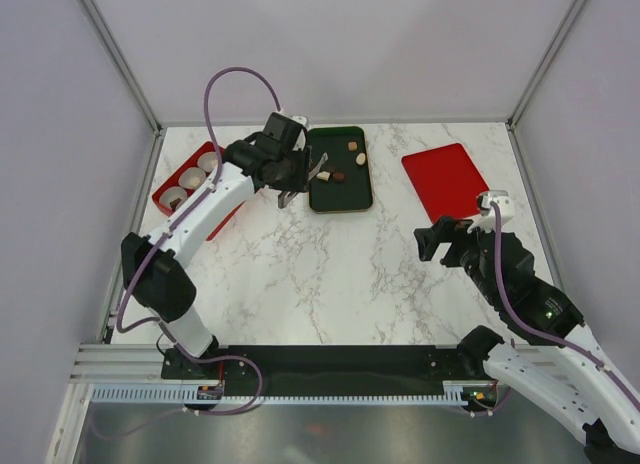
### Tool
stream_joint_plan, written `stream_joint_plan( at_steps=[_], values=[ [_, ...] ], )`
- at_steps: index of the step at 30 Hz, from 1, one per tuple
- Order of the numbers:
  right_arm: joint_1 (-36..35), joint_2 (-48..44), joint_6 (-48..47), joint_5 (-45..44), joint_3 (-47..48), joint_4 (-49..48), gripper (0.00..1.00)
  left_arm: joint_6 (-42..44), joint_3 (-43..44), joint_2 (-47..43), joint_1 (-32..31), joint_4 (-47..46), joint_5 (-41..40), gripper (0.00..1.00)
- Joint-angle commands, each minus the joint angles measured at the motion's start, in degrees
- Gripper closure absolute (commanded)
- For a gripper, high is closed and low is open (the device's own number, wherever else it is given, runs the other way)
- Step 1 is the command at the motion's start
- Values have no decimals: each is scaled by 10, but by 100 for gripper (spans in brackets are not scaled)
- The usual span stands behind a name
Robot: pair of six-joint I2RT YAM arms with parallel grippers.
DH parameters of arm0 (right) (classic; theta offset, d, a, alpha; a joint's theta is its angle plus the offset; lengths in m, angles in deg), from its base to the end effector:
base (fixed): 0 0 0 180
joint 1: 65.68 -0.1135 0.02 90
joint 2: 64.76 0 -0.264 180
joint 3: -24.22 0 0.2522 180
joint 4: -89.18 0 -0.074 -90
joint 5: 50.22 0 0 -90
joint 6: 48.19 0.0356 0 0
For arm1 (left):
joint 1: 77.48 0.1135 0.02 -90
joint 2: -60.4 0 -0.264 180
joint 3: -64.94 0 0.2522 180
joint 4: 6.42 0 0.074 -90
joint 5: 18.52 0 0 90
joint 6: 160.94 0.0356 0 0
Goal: Pack the chocolate
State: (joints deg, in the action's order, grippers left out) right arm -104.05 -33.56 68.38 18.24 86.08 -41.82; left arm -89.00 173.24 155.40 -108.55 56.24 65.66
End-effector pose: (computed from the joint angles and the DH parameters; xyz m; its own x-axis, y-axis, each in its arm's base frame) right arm 0.0966 0.0598 0.3452 -0.3567 0.2483 -0.9006 -0.1617 0.9331 0.3212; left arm 0.3100 -0.1825 0.3515 -0.7596 0.0976 -0.6431 0.2329 0.9640 -0.1288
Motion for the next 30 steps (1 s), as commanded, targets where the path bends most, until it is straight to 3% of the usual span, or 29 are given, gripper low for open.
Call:
stream_joint_plan(
  at_steps=[1, 30],
  values=[
    [0, 8, 5, -13, 23, -2, 4, 15, 23, 36, -4, -35, 13, 50],
    [0, 18, -35, -32, 30, -2, 4, 67, 79, 222, -4, -85, -30, 50]
  ],
)
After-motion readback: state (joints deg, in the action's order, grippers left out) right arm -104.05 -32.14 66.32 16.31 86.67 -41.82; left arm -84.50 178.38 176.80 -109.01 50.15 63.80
